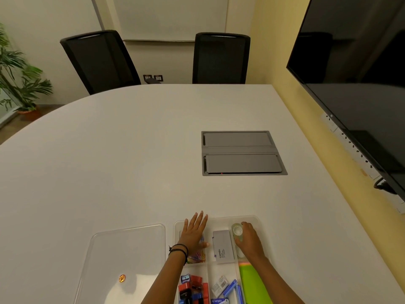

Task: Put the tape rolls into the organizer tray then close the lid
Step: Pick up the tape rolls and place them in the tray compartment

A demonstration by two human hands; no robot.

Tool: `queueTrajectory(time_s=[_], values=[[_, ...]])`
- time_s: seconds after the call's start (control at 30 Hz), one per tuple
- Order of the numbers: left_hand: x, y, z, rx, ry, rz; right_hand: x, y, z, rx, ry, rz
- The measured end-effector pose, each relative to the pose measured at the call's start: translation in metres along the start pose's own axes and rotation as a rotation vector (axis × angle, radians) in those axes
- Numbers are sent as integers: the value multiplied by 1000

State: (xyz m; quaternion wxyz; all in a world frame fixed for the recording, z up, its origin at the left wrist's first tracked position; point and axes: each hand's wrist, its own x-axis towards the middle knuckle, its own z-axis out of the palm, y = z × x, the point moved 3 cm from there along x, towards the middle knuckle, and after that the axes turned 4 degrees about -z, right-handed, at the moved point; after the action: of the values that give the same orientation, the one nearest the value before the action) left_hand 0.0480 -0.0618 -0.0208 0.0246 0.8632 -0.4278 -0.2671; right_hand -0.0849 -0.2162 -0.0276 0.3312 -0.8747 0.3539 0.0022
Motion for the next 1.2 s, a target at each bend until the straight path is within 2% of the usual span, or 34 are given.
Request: queueTrajectory(time_s=[0.4,1.2], values=[[1,0,0,-7,-3,-2,4,-5,5,-288,29,10],[-1,1,-1,-6,-3,2,6,-4,1,-267,-13,58]])
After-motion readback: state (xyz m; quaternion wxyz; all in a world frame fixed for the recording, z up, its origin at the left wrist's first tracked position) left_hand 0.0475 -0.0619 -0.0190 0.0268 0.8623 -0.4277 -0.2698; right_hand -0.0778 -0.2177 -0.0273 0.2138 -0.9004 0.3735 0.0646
